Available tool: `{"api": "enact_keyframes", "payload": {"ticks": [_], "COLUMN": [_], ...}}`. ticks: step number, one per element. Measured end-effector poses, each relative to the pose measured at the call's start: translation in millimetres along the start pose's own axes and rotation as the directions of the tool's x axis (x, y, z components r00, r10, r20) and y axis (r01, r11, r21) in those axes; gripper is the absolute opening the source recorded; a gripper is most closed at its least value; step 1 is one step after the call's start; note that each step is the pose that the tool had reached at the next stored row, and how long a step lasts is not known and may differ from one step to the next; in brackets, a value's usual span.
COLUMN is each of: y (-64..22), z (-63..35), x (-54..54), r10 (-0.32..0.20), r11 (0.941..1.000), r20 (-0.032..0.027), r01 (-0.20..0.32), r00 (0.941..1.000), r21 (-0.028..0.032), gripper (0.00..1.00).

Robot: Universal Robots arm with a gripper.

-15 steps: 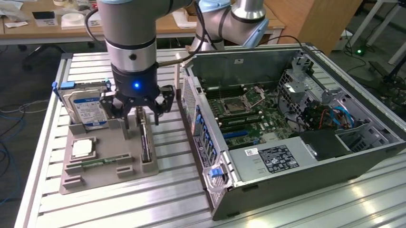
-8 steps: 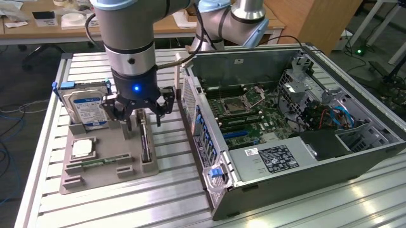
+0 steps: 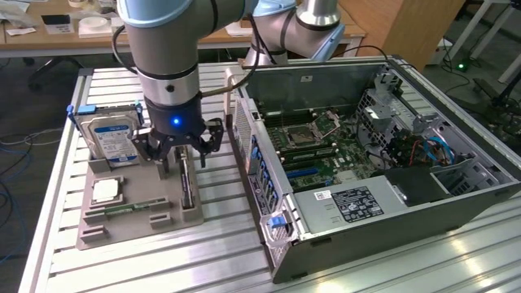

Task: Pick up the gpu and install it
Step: 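Pick up the gpu and move the gpu toward the slot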

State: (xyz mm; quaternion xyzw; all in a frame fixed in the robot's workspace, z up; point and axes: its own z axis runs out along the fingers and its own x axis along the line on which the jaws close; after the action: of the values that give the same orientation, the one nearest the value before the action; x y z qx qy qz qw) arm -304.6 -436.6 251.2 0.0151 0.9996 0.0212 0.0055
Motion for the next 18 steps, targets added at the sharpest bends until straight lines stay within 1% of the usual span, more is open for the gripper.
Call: {"api": "enact_keyframes", "payload": {"ticks": [3, 8, 11, 14, 18], "y": [0.0, -0.1, -0.3, -0.4, -0.4], "z": [2.1, 2.9, 6.0, 9.1, 15.9], "x": [0.2, 0.1, 0.4, 0.7, 0.7], "r10": [0.000, -0.002, -0.017, -0.019, -0.019], "r11": [1.0000, 1.0000, 0.9999, 0.9998, 0.9998], "r20": [-0.0028, -0.0028, -0.0052, -0.0068, -0.0086], "r01": [0.000, 0.002, 0.017, 0.019, 0.019], "r00": [1.0000, 1.0000, 0.9998, 0.9998, 0.9998], "r21": [0.0003, -0.0003, -0.0005, -0.0007, -0.0007], "gripper": [0.69, 0.69, 0.69, 0.69, 0.69]}}
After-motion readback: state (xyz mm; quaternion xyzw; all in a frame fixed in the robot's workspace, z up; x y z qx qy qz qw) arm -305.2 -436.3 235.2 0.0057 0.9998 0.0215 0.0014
